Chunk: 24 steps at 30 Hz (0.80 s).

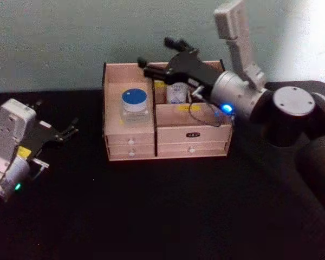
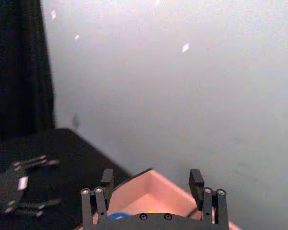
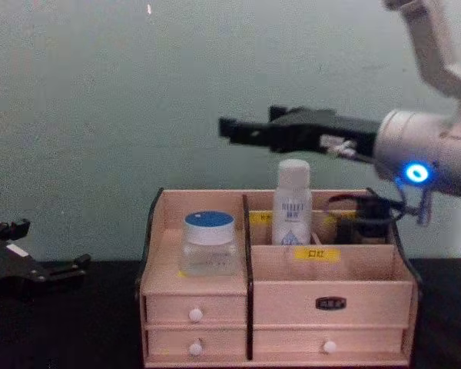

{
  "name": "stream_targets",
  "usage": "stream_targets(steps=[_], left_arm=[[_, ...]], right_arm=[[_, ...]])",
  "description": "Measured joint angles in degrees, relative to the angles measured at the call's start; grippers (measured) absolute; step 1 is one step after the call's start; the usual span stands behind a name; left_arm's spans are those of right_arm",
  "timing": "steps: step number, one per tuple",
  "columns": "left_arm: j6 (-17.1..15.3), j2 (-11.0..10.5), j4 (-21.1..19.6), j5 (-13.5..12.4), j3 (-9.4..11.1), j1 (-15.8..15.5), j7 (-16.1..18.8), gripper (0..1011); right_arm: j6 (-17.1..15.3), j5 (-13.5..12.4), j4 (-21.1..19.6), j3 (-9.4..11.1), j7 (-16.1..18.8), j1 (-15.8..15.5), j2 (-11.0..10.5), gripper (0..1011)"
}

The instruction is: Pick up the facial cleanser and watermelon frost from the table and place them into the tiered storage box.

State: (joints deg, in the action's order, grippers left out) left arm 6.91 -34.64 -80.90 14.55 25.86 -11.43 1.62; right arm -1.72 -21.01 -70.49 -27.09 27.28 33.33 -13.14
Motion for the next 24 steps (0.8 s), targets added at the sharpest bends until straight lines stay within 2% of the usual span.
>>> stream_targets(steps=[11,17,24], left_arm=[[0.0,0.0,0.0,0.0,0.0,0.0,0.0,1001],[0.0,0.0,0.0,0.0,0.0,0.0,0.0,1001],[0.0,0.0,0.0,0.0,0.0,0.0,0.0,1001]], right_arm=[[2.1,1.5,-6.6,6.5,-8.3,-5.9,-3.4,1002],[2.8,3.2,-9.6,11.1,-14.8,-11.8,-4.6,1002],[2.9,3.9,-11.2,15.0,-19.6,-18.4,-4.7,1003]])
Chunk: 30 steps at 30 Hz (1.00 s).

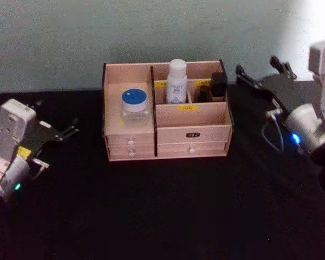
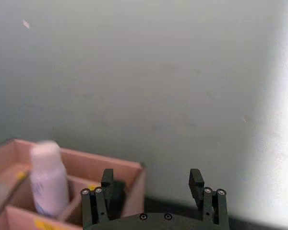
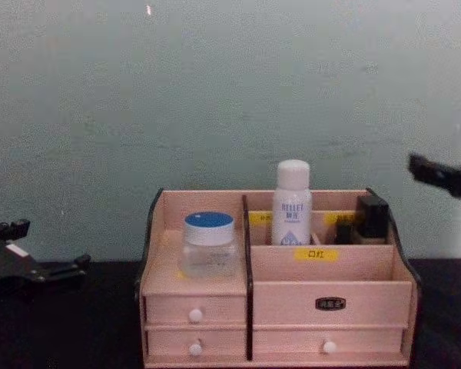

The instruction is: Pick up the facial cleanser and watermelon frost from the table and place them into the tiered storage box.

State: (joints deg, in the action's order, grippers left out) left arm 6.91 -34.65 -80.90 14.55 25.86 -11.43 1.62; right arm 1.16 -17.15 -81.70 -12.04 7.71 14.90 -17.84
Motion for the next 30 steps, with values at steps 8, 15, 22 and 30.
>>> stream_targets(steps=[8,15,22,30], left_arm=[[0.0,0.0,0.0,0.0,0.0,0.0,0.0,1001],[0.0,0.0,0.0,0.0,0.0,0.0,0.0,1001],[0.0,0.0,0.0,0.0,0.0,0.0,0.0,1001],[0.0,0.0,0.0,0.0,0.0,0.0,0.0,1001]], right_arm=[[-1.0,0.5,-0.9,2.2,-1.8,-5.5,0.4,1002],[-2.8,1.5,-0.2,2.5,-1.9,-7.6,1.0,1002],[-4.3,2.4,1.6,2.9,-1.8,-8.0,2.3,1002],[-4.8,2.8,2.1,3.0,-1.9,-7.9,2.6,1002]])
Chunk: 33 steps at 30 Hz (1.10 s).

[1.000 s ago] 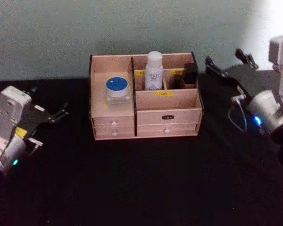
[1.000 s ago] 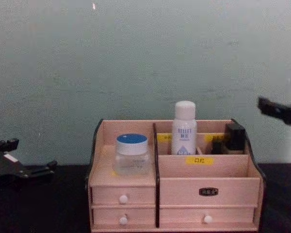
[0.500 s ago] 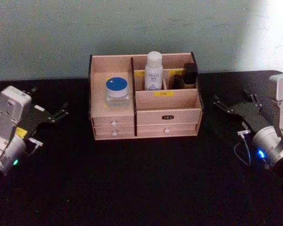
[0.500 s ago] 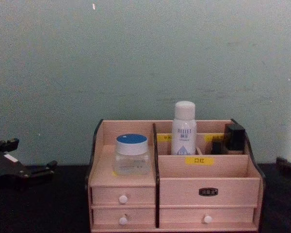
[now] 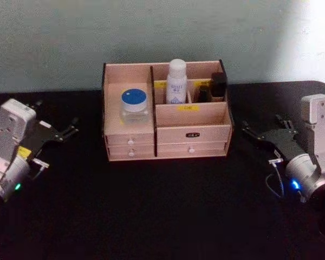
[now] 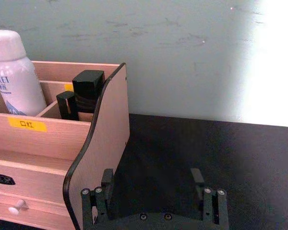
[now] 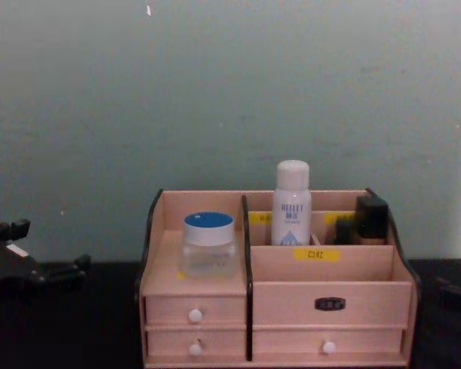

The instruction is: Pick up the facial cleanser and watermelon frost from the table and place them into the tiered storage box.

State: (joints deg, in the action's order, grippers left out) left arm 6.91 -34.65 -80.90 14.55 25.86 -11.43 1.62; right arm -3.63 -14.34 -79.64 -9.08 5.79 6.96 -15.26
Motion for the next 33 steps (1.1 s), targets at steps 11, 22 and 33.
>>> stream_targets(steps=[11,22,33], left_arm=[[0.0,0.0,0.0,0.0,0.0,0.0,0.0,1001],[0.0,0.0,0.0,0.0,0.0,0.0,0.0,1001],[0.0,0.0,0.0,0.0,0.0,0.0,0.0,1001]], right_arm=[[0.2,-0.2,-0.2,-0.1,0.1,0.0,-0.2,1002],[0.3,-0.3,-0.3,-0.2,0.1,0.0,-0.2,1002],[0.4,-0.3,-0.3,-0.2,0.1,0.0,-0.3,1003]])
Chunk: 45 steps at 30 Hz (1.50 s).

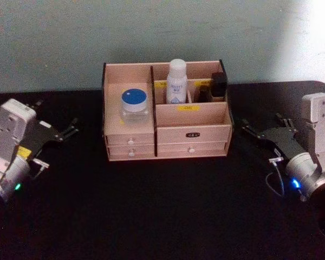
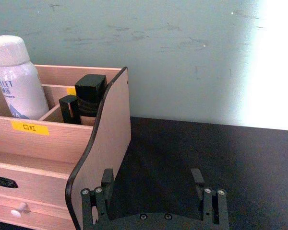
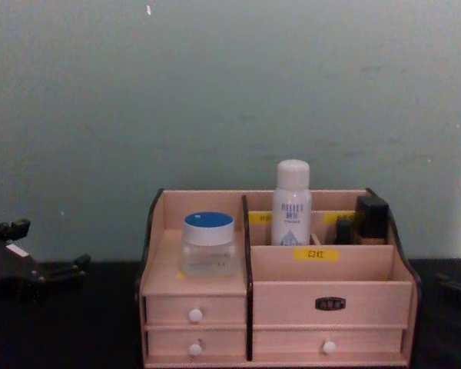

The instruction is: Pick up the facial cleanser and watermelon frost from the table and place them into the tiered storage box.

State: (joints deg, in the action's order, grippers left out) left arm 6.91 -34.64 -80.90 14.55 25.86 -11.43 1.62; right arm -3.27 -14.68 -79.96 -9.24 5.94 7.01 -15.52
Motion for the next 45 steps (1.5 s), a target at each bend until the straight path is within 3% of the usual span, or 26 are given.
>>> stream_targets(steps=[45], left_arm=[[0.0,0.0,0.0,0.0,0.0,0.0,0.0,1001]], right_arm=[[0.0,0.0,0.0,0.0,0.0,0.0,0.0,1002]])
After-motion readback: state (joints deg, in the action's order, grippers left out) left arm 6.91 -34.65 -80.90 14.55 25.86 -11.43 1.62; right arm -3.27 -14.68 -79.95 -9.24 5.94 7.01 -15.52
